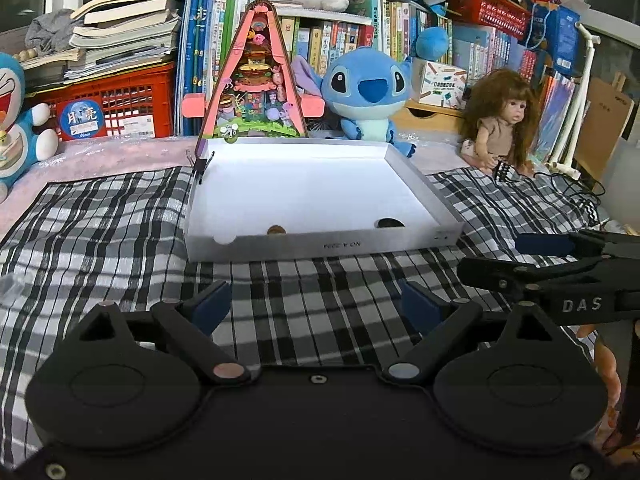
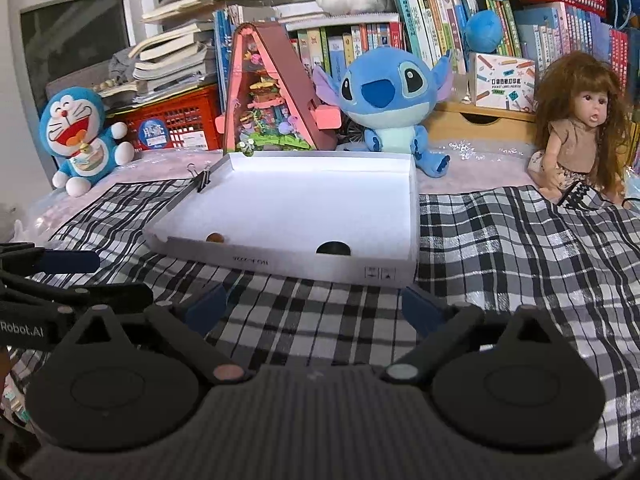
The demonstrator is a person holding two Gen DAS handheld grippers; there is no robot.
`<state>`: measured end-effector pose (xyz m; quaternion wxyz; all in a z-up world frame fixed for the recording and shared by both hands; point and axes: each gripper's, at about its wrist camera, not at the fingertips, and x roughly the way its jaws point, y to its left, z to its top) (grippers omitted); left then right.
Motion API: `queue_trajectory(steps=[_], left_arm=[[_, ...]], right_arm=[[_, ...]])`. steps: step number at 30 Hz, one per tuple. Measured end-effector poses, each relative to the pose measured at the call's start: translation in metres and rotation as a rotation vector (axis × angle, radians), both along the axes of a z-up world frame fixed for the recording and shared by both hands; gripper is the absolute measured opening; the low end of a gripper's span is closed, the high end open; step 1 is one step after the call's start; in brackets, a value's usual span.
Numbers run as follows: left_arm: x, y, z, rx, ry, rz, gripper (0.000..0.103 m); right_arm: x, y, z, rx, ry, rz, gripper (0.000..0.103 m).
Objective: Organize rigid objects
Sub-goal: 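Move both tools back toward the remaining scattered objects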
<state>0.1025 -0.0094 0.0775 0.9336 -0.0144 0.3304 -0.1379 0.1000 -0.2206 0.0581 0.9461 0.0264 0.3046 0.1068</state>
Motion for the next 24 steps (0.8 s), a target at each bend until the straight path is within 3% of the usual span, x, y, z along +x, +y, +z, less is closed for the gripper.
queue_trajectory(steps=[20, 24], left_arm=[[-0.076, 0.01, -0.026, -0.013, -0.087, 0.039, 0.096], [-0.084, 0.013, -0.034, -0.019, -0.088, 0.058, 0.096]], right_arm=[[-0.077, 0.006, -0.023, -0.096, -0.135, 0.021, 0.103], [-0.084, 0.003, -0.03, -0.069, -0.124, 0.014, 0.103]])
